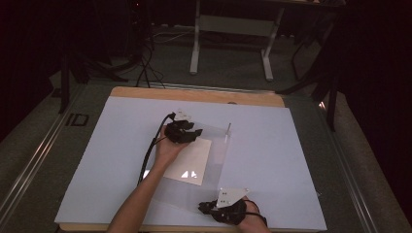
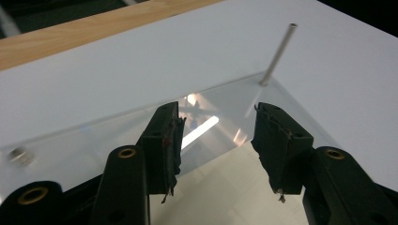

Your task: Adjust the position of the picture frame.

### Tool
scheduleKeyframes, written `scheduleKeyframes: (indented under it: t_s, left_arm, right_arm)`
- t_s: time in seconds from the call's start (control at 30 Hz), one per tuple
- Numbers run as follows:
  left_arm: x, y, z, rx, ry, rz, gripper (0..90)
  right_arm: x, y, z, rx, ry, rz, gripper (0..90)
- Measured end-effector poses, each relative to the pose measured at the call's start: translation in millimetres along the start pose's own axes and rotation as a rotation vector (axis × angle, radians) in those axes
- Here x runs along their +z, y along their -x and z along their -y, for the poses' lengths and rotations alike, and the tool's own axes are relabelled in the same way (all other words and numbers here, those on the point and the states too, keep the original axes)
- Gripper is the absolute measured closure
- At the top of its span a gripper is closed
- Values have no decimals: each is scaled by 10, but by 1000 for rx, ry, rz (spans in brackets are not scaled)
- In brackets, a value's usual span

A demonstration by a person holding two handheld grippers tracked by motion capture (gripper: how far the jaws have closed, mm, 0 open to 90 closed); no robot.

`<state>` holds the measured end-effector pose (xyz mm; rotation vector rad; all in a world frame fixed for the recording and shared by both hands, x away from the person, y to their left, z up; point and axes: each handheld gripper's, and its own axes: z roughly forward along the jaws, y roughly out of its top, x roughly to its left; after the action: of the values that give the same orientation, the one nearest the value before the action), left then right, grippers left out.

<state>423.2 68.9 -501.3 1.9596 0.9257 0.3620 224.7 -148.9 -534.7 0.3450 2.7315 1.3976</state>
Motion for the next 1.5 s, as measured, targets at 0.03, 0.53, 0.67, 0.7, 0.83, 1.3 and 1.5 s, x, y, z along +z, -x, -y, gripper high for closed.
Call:
scheduleKeyframes:
  t_s: [0.03, 0.53, 0.67, 0.7, 0.83, 1.3, 1.5]
  left_arm:
    - [32, 24, -19, 21, 1, 4, 520]
    - [702, 304, -315, 85, -65, 85, 599]
    - [819, 358, -343, 92, -83, 93, 607]
    - [903, 382, -358, 91, -96, 96, 607]
    - [995, 409, -365, 86, -120, 96, 668]
    - [1172, 408, -384, 42, -115, 122, 792]
    - [1225, 407, -398, 39, -114, 129, 800]
  right_arm:
    - [0, 0, 0, 1, 0, 0, 835]
    - [3, -13, 22, 37, 16, 10, 831]
    - [4, -18, 19, 37, 14, 15, 831]
    - [4, -19, 20, 37, 14, 16, 830]
    - [5, -20, 31, 48, 22, 18, 825]
    - [36, -34, 38, 50, -19, 37, 822]
    - [34, -50, 38, 61, -19, 55, 821]
